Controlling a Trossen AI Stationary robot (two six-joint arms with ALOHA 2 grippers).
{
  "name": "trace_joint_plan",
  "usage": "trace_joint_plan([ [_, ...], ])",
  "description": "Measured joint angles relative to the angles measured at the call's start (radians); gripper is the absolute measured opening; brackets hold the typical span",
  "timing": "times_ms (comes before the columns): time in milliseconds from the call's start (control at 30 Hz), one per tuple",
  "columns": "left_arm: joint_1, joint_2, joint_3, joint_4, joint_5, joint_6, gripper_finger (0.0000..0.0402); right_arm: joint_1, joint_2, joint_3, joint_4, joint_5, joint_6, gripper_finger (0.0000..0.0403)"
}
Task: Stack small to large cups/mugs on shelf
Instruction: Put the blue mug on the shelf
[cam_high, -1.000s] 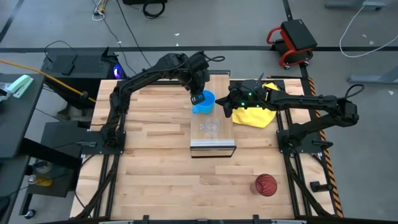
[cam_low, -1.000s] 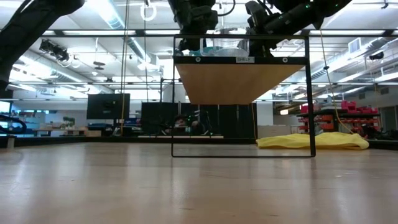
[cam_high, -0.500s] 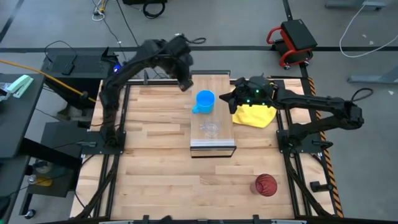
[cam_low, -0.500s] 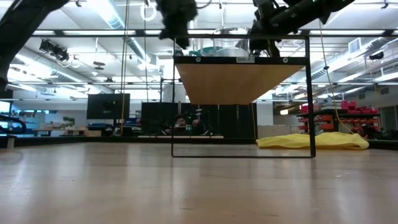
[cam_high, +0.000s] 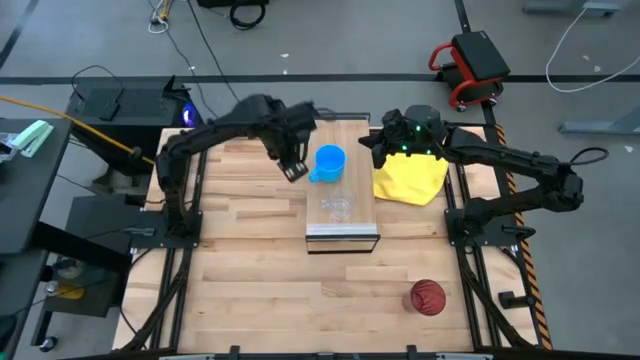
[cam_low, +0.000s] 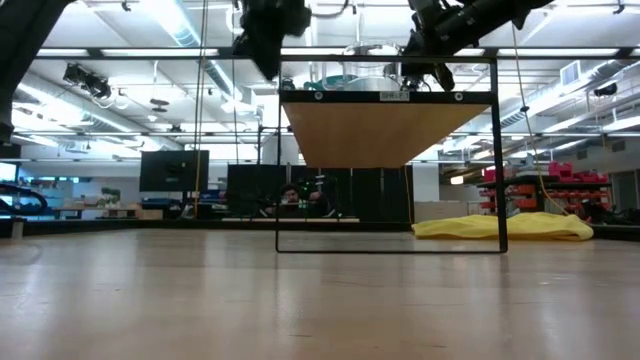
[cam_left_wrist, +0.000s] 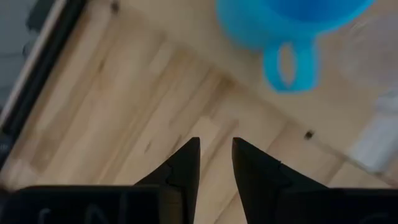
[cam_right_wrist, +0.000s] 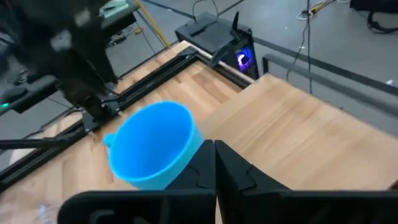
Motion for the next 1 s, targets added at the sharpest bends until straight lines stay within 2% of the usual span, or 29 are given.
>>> trace_joint_plan([
  [167, -0.048, 0.000, -0.141, 0.077, -0.003, -0.085, 0.0091, -0.047, 0.001, 0.008, -0.022, -0.075, -0.023, 0.0001],
  [300, -0.086, 0.001, -0.192, 0.172, 0.008, -0.135, 0.0083, -0.068, 0.020, 0.008, -0.052, -0.095, -0.065, 0.0001],
  [667, -0.117, 0.001, -0.200, 0.300, 0.016, -0.209, 0.0078, -0.085, 0.108, 0.009, -0.029, -0.179, -0.137, 0.0001],
  [1000, -0.086, 0.001, -0.200, 0.305, -0.022, -0.227, 0.0066, -0.082, 0.161, 0.009, 0.021, -0.237, -0.146, 0.0000],
])
